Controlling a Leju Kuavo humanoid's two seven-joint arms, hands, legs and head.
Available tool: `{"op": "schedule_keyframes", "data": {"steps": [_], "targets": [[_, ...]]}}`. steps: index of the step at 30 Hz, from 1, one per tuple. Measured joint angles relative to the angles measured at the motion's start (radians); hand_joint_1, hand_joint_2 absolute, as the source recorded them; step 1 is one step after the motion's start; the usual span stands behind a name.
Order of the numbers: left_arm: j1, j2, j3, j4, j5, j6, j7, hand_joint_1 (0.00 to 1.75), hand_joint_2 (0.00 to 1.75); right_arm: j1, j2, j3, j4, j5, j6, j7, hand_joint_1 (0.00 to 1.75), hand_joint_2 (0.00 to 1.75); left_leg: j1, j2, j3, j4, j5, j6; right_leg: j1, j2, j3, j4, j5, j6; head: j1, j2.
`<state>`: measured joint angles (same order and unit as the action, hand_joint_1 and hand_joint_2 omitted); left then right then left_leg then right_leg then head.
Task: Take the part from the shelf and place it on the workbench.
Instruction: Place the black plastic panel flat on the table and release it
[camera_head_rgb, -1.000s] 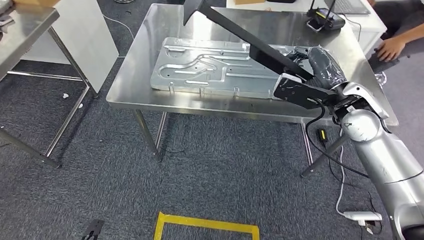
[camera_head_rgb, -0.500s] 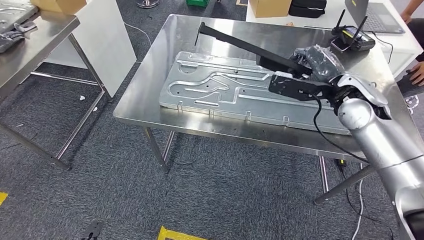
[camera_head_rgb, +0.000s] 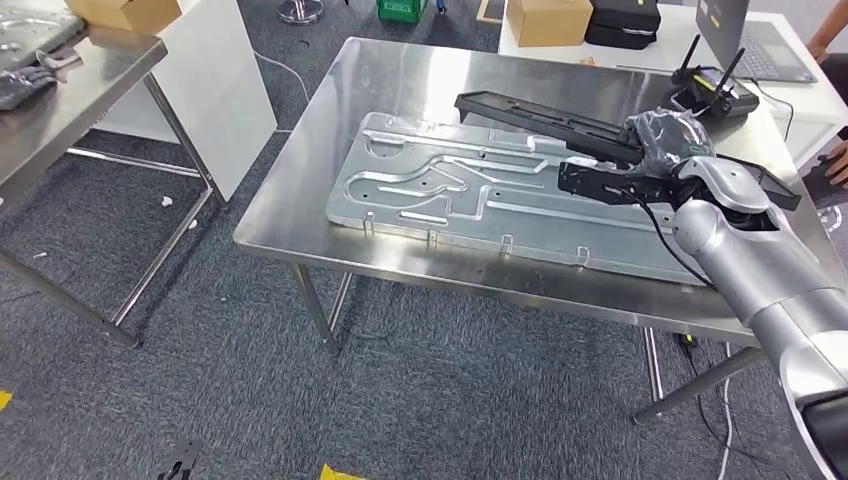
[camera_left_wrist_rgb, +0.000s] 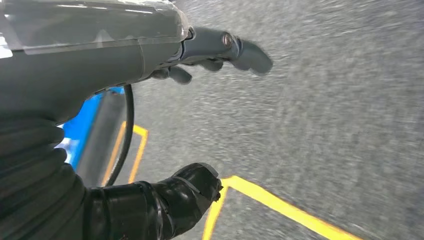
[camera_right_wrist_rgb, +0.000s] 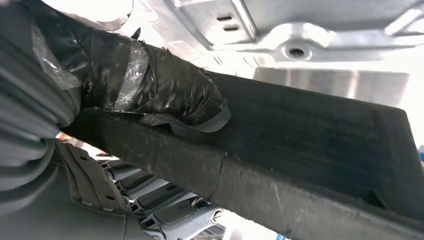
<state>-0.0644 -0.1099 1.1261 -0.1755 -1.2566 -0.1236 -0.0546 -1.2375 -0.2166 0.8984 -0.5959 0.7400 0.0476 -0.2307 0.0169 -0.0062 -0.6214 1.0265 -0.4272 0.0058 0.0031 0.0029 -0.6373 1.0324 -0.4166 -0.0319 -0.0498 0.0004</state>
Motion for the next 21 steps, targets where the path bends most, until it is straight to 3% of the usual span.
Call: {"op": "schedule_keyframes", "data": {"steps": [2,6,8,13,21], "targets": [[0.002,0.000,0.001,0.000,0.000,0.000,0.000,0.00,1.75,0.001,0.003,0.007,0.022,0.006,-0.007,0.007,1.75,1.75,0.000,-0.001,0.000,0.000,0.004,0.000,0.002,0.000,0.000,-0.001,0.003,-0.021,0.001,0.000],[0.001,0.001,0.005,0.000,0.001,-0.001,0.007,0.00,1.75,0.002,0.020,0.015,0.065,0.027,-0.018,0.030,1.75,1.75,-0.002,-0.004,-0.001,0.000,0.005,0.005,0.002,-0.002,0.005,-0.009,0.006,-0.020,0.001,0.000],[0.001,0.002,0.007,0.000,0.001,-0.002,0.010,0.00,1.75,0.005,0.029,0.019,0.082,0.034,-0.021,0.041,1.75,1.75,-0.003,-0.004,-0.001,0.000,0.005,0.008,0.001,-0.002,0.005,-0.011,0.008,-0.014,0.001,0.000],[0.001,0.003,0.008,0.000,0.000,-0.005,0.020,0.00,1.75,0.024,0.051,0.026,0.118,0.055,-0.044,0.059,1.75,1.75,-0.006,-0.004,-0.002,0.000,0.004,0.010,-0.004,-0.002,0.006,-0.015,0.008,0.025,0.000,0.000],[0.001,0.011,0.008,0.000,-0.001,-0.005,0.025,0.00,1.75,0.072,0.083,0.030,0.158,0.072,-0.074,0.067,1.75,1.75,-0.008,-0.003,-0.003,0.002,0.004,0.012,-0.007,-0.002,0.004,-0.015,0.009,0.034,0.000,0.000]]}}
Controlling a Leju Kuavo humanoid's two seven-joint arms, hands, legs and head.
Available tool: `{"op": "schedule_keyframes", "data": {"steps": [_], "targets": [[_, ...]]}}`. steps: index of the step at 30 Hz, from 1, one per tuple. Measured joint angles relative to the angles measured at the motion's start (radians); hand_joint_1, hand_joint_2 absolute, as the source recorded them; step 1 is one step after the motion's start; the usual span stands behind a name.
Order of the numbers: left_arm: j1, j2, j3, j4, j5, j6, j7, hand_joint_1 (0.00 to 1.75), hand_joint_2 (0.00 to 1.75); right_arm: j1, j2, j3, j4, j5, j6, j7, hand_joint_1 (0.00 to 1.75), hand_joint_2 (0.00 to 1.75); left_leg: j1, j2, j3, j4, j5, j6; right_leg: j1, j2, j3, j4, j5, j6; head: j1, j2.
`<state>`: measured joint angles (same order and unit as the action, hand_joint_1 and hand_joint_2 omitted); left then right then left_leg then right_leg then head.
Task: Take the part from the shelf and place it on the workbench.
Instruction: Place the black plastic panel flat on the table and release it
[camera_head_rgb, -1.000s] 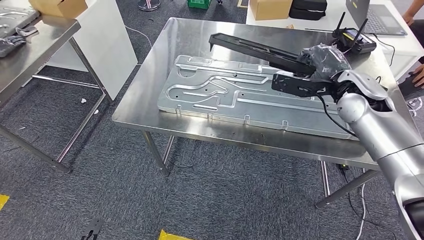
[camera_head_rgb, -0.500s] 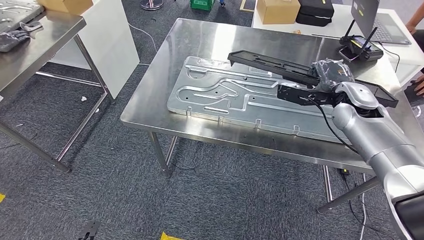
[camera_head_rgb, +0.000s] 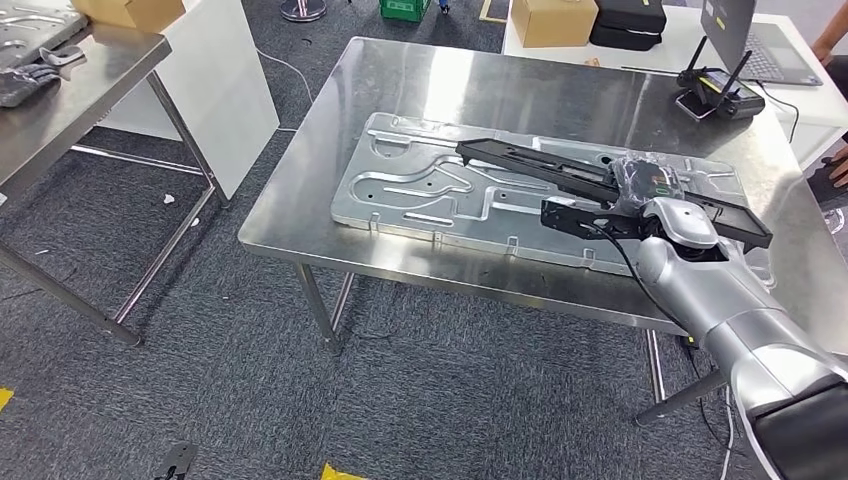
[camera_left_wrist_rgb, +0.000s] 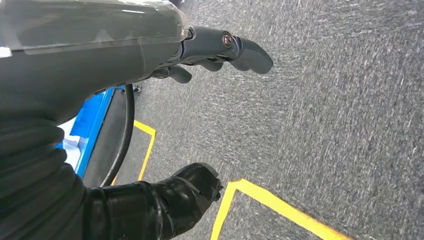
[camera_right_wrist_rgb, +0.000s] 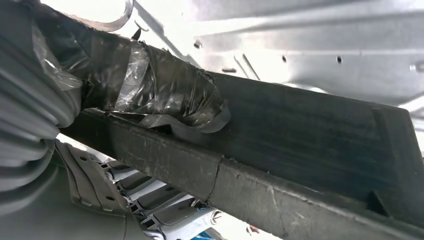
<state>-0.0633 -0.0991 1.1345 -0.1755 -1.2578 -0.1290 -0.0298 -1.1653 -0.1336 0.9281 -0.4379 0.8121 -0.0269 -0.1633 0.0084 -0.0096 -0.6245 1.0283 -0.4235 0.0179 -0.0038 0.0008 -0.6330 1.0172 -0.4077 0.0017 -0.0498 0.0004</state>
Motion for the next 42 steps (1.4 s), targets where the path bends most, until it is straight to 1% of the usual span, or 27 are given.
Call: {"op": "schedule_keyframes", "data": {"steps": [10,11,12,14,15,16,17,18,19,20,21,23,25,26,27,29,30,31,32,33,34,35,36,37,38,41,42], "targets": [[0.001,0.003,0.003,0.000,0.002,0.004,-0.004,0.00,1.75,0.021,0.010,0.000,0.012,0.030,-0.005,0.000,1.75,1.75,-0.002,0.000,-0.001,0.002,-0.001,0.004,-0.003,0.000,0.000,0.000,0.001,0.005,0.000,0.000],[0.001,0.004,0.006,0.000,0.002,0.004,-0.004,0.00,1.75,0.021,0.011,0.000,0.013,0.034,-0.006,0.000,1.75,1.75,0.001,0.001,0.004,-0.007,0.002,0.010,-0.004,0.000,-0.012,0.026,-0.017,0.009,0.000,0.000],[0.001,0.004,0.010,0.000,0.002,0.004,-0.005,0.00,1.75,0.021,0.012,0.000,0.013,0.039,-0.006,0.000,1.75,1.75,0.004,0.003,0.010,-0.015,0.005,0.015,-0.005,0.000,-0.031,0.071,-0.045,0.014,0.001,0.000],[0.000,0.005,0.016,0.000,0.002,0.004,-0.006,0.00,1.75,0.027,0.013,0.000,0.014,0.049,-0.007,0.000,1.75,1.75,0.010,0.006,0.021,-0.030,0.010,0.025,-0.011,0.001,-0.099,0.217,-0.118,0.026,0.003,0.000],[0.001,0.005,0.016,0.000,0.002,0.004,-0.006,0.00,1.75,0.032,0.013,0.000,0.014,0.050,-0.008,-0.001,1.75,1.75,0.011,0.006,0.021,-0.029,0.008,0.025,-0.014,0.001,-0.125,0.266,-0.132,0.029,0.003,0.000],[0.001,0.005,0.017,0.000,0.002,0.004,-0.006,0.00,1.75,0.036,0.013,0.000,0.015,0.050,-0.008,-0.001,1.75,1.75,0.012,0.005,0.021,-0.027,0.006,0.023,-0.017,0.000,-0.135,0.281,-0.126,0.031,0.003,0.000],[0.002,0.005,0.017,0.000,0.002,0.004,-0.006,0.00,1.75,0.040,0.013,0.000,0.015,0.051,-0.008,0.000,1.75,1.75,0.013,0.004,0.021,-0.023,0.002,0.019,-0.020,0.000,-0.122,0.250,-0.100,0.033,0.003,0.000],[0.002,0.005,0.017,0.000,0.002,0.004,-0.006,0.00,1.75,0.041,0.013,0.000,0.015,0.052,-0.008,0.000,1.75,1.75,0.015,0.003,0.022,-0.017,-0.003,0.014,-0.023,0.000,-0.092,0.187,-0.062,0.034,0.004,0.000],[0.002,0.005,0.018,0.000,0.002,0.005,-0.006,0.00,1.75,0.040,0.013,0.000,0.015,0.054,-0.009,0.000,1.75,1.75,0.016,0.002,0.021,-0.011,-0.008,0.009,-0.024,0.000,-0.059,0.119,-0.036,0.033,0.004,0.000],[0.002,0.006,0.018,0.000,0.002,0.005,-0.006,0.00,1.75,0.039,0.014,0.000,0.015,0.056,-0.009,0.000,1.75,1.75,0.015,0.001,0.020,-0.005,-0.014,0.002,-0.023,0.001,-0.032,0.064,-0.018,0.031,0.003,0.000],[0.002,0.006,0.018,0.000,0.002,0.006,-0.006,0.00,1.75,0.039,0.014,0.000,0.015,0.059,-0.010,0.000,1.75,1.75,0.014,0.001,0.019,-0.002,-0.017,-0.005,-0.020,0.003,-0.016,0.033,-0.013,0.026,0.002,0.000],[0.003,0.006,0.018,0.000,0.002,0.006,-0.006,0.00,1.75,0.042,0.014,0.000,0.014,0.069,-0.012,0.002,1.75,1.75,0.013,0.000,0.019,-0.002,-0.019,-0.017,-0.012,0.006,-0.012,0.025,-0.018,0.013,0.000,0.000],[0.003,0.006,0.018,0.000,0.002,0.006,-0.006,0.00,1.75,0.044,0.014,-0.001,0.013,0.081,-0.014,0.006,1.75,1.75,0.015,0.001,0.018,0.003,-0.028,-0.028,-0.014,0.006,-0.006,0.021,-0.019,-0.001,-0.001,0.000],[0.002,0.007,0.018,-0.001,0.001,0.006,-0.006,0.00,1.75,0.044,0.014,-0.003,0.011,0.087,-0.016,0.008,1.75,1.75,0.016,0.002,0.009,0.026,-0.042,-0.032,-0.016,0.005,0.000,0.016,-0.019,-0.010,-0.002,0.000],[0.002,0.007,0.019,-0.001,0.001,0.006,-0.007,0.00,1.75,0.044,0.014,-0.004,0.010,0.092,-0.020,0.010,1.75,1.75,0.017,0.003,-0.010,0.068,-0.065,-0.035,-0.017,0.005,0.006,0.013,-0.020,-0.017,-0.003,0.000],[0.003,0.008,0.019,-0.001,0.001,0.005,-0.009,0.00,1.75,0.046,0.014,-0.007,0.009,0.101,-0.029,0.015,1.75,1.75,0.018,0.004,-0.077,0.199,-0.118,-0.037,-0.013,0.003,0.013,0.012,-0.025,-0.028,-0.005,0.000],[0.004,0.008,0.019,-0.001,0.001,0.005,-0.011,0.00,1.75,0.049,0.014,-0.008,0.009,0.105,-0.032,0.017,1.75,1.75,0.018,0.004,-0.109,0.254,-0.131,-0.037,-0.010,0.004,0.016,0.012,-0.027,-0.031,-0.005,0.000],[0.005,0.008,0.019,-0.001,0.001,0.004,-0.013,0.00,1.75,0.053,0.014,-0.009,0.009,0.107,-0.034,0.017,1.75,1.75,0.018,0.004,-0.129,0.279,-0.127,-0.036,-0.007,0.005,0.019,0.013,-0.030,-0.032,-0.005,0.000],[0.005,0.008,0.019,-0.001,0.001,0.004,-0.014,0.00,1.75,0.056,0.014,-0.010,0.009,0.108,-0.034,0.018,1.75,1.75,0.017,0.004,-0.130,0.266,-0.103,-0.033,-0.004,0.006,0.022,0.014,-0.034,-0.033,-0.005,0.000],[0.005,0.009,0.020,-0.001,0.001,0.003,-0.016,0.00,1.75,0.058,0.014,-0.010,0.009,0.108,-0.035,0.018,1.75,1.75,0.016,0.004,-0.116,0.224,-0.068,-0.029,-0.002,0.007,0.025,0.016,-0.038,-0.033,-0.005,0.000],[0.005,0.009,0.021,-0.001,0.001,0.003,-0.017,0.00,1.75,0.059,0.014,-0.012,0.008,0.109,-0.035,0.018,1.75,1.75,0.014,0.004,-0.090,0.156,-0.028,-0.022,0.000,0.008,0.029,0.018,-0.042,-0.031,-0.005,0.000],[0.005,0.010,0.022,-0.002,0.002,0.003,-0.018,0.00,1.75,0.059,0.014,-0.014,0.007,0.109,-0.035,0.018,1.75,1.75,0.011,0.005,-0.063,0.095,-0.002,-0.016,0.002,0.009,0.030,0.021,-0.047,-0.028,-0.005,0.000],[0.005,0.010,0.022,-0.002,0.002,0.003,-0.020,0.00,1.75,0.058,0.014,-0.018,0.006,0.111,-0.036,0.018,1.75,1.75,0.008,0.005,-0.042,0.049,0.012,-0.011,0.004,0.010,0.030,0.023,-0.051,-0.025,-0.005,0.000],[0.005,0.010,0.023,-0.003,0.002,0.002,-0.022,0.00,1.75,0.058,0.014,-0.022,0.005,0.112,-0.037,0.018,1.75,1.75,0.006,0.005,-0.028,0.017,0.018,-0.009,0.007,0.010,0.028,0.026,-0.054,-0.023,-0.004,0.000],[0.005,0.011,0.023,-0.003,0.002,0.001,-0.023,0.00,1.75,0.059,0.013,-0.026,0.005,0.114,-0.038,0.018,1.31,1.31,0.006,0.006,-0.023,0.009,0.016,-0.011,0.009,0.010,0.026,0.026,-0.054,-0.024,-0.003,0.000],[0.006,0.010,0.024,-0.003,0.001,-0.005,-0.024,0.00,1.75,0.063,0.009,-0.035,0.004,0.118,-0.042,0.018,0.00,0.00,0.004,0.004,-0.024,0.002,0.018,-0.015,0.008,0.007,0.026,0.021,-0.051,-0.029,-0.002,0.000],[0.006,0.010,0.025,-0.003,0.001,-0.008,-0.023,0.00,1.75,0.065,0.008,-0.038,0.003,0.120,-0.044,0.017,0.00,0.00,0.003,0.003,-0.024,0.002,0.017,-0.014,0.008,0.006,0.027,0.019,-0.051,-0.028,-0.002,0.000]]}}
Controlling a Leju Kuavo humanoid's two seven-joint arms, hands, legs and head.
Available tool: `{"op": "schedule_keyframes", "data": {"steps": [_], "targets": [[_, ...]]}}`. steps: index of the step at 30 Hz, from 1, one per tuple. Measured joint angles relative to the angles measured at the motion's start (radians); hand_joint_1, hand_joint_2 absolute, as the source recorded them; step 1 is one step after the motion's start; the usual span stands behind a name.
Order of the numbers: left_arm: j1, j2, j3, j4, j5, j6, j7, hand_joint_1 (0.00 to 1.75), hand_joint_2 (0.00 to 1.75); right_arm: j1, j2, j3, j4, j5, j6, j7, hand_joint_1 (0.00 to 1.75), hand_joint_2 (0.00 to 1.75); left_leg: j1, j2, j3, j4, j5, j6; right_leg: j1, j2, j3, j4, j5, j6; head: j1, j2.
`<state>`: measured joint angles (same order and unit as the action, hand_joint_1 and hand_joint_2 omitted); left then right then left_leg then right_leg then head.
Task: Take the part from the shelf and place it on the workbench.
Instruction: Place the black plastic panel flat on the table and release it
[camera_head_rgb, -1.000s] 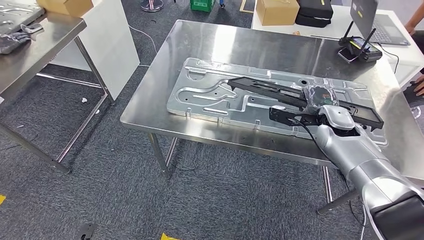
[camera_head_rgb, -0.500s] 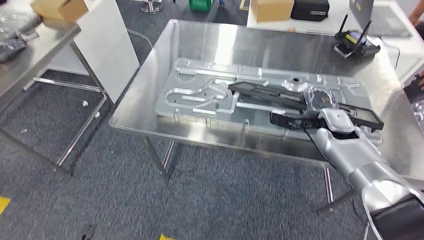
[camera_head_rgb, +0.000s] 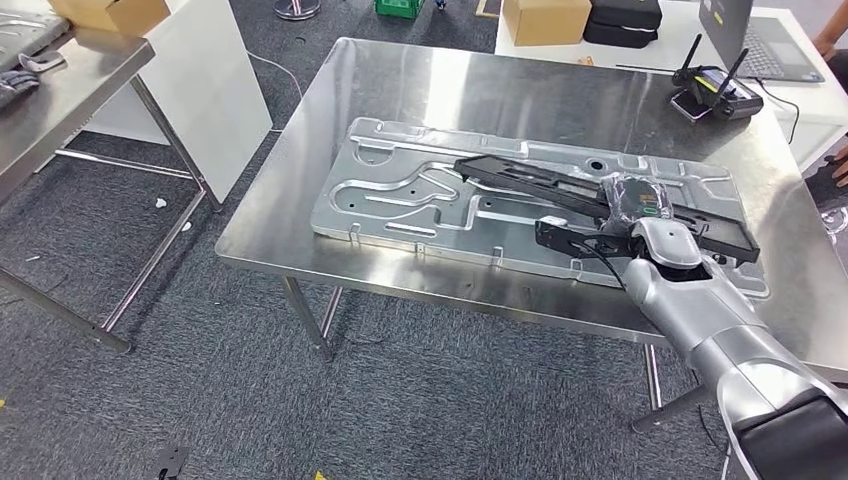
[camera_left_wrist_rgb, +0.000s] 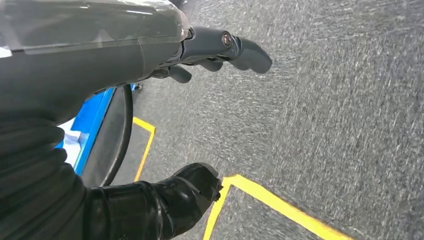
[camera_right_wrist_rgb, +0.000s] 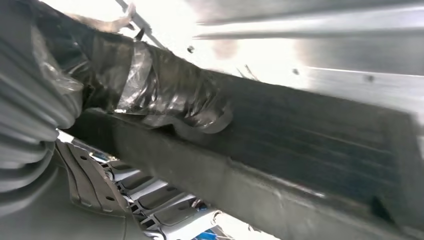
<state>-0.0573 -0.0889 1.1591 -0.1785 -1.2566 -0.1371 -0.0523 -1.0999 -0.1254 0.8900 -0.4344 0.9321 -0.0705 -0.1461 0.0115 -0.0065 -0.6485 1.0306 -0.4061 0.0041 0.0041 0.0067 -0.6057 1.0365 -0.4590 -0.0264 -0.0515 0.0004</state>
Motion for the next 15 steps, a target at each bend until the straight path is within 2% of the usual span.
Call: {"op": "schedule_keyframes", "data": {"steps": [5,9,15], "targets": [[0.000,0.000,0.000,0.000,0.000,-0.012,0.007,0.00,1.75,0.012,-0.001,-0.020,0.000,0.003,-0.005,-0.001,0.00,0.00,-0.001,-0.001,0.000,0.000,-0.002,0.005,-0.001,-0.002,0.004,-0.007,0.001,0.005,0.000,0.000],[0.000,0.000,0.000,0.000,0.001,-0.011,0.011,0.00,0.00,0.026,-0.001,-0.033,0.000,0.006,-0.005,-0.001,0.00,0.00,-0.002,-0.001,0.000,0.001,-0.002,0.010,-0.001,-0.001,0.005,-0.009,0.003,0.013,0.000,0.000],[0.000,0.000,0.001,-0.001,0.001,-0.004,0.016,0.00,0.00,0.039,-0.002,-0.047,0.000,0.008,-0.007,-0.003,0.00,0.00,-0.001,-0.001,0.000,0.001,-0.001,0.012,-0.001,-0.001,0.005,-0.009,0.004,0.016,0.000,0.000]]}}
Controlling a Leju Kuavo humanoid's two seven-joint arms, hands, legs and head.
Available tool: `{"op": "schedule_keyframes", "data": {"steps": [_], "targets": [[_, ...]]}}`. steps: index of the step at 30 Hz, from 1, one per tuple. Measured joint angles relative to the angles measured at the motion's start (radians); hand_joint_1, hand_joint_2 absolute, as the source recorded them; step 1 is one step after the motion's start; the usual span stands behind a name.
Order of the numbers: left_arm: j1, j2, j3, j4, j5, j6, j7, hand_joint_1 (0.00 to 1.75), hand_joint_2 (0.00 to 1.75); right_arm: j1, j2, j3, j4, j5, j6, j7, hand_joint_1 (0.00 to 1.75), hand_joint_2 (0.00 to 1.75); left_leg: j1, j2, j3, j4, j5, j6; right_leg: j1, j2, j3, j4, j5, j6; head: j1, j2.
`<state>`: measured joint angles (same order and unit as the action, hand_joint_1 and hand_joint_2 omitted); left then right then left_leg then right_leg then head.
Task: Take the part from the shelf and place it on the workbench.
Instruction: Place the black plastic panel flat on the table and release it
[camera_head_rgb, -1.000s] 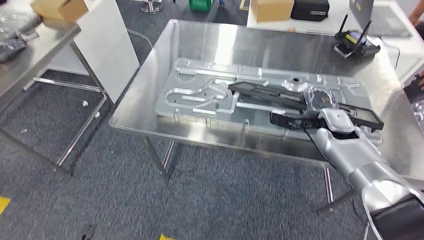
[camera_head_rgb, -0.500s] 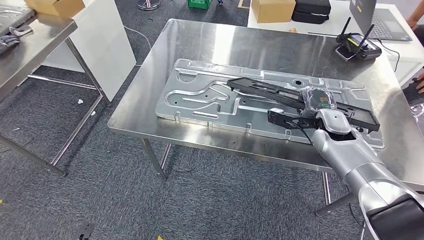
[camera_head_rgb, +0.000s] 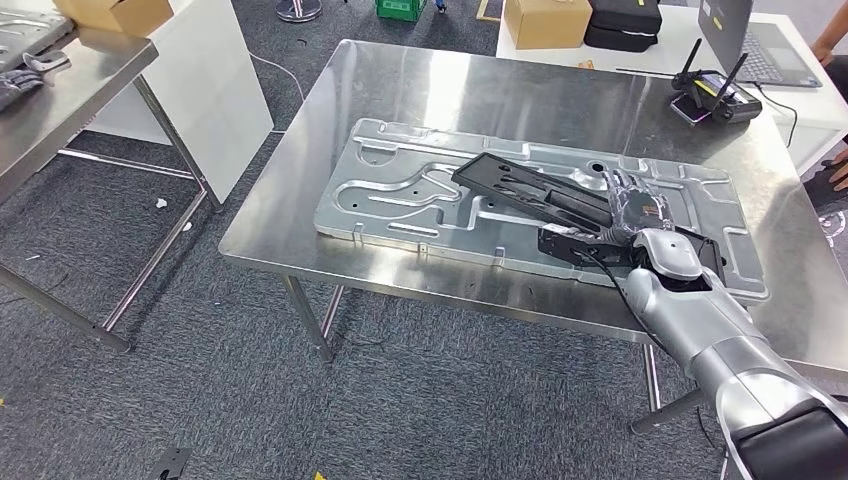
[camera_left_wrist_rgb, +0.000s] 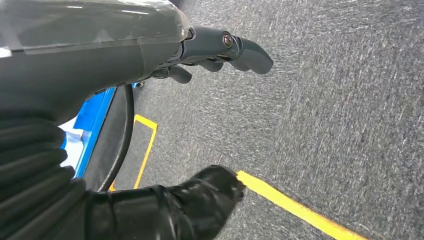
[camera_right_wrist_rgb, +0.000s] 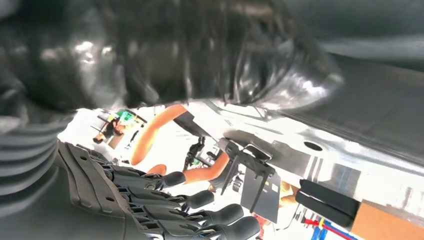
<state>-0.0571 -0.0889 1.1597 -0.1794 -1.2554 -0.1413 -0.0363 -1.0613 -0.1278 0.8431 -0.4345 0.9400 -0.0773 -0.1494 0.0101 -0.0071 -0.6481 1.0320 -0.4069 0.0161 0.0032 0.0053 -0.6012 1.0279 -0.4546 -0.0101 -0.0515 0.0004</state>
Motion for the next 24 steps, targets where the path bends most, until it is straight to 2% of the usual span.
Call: {"op": "schedule_keyframes", "data": {"steps": [21,24], "targets": [[0.000,0.000,0.001,-0.003,-0.004,0.003,-0.005,0.00,0.00,0.034,0.011,-0.035,-0.084,0.021,-0.013,-0.084,0.00,0.00,0.001,0.000,0.000,0.000,0.001,-0.001,0.003,0.000,0.000,0.001,0.000,0.000,0.000,0.000],[-0.001,0.000,0.001,-0.003,-0.007,0.005,0.006,0.00,0.00,0.058,0.024,-0.035,-0.154,0.030,-0.003,-0.092,0.00,0.00,-0.002,0.001,-0.001,0.004,-0.003,0.005,-0.002,0.001,0.001,-0.001,0.000,0.006,-0.001,0.000]]}}
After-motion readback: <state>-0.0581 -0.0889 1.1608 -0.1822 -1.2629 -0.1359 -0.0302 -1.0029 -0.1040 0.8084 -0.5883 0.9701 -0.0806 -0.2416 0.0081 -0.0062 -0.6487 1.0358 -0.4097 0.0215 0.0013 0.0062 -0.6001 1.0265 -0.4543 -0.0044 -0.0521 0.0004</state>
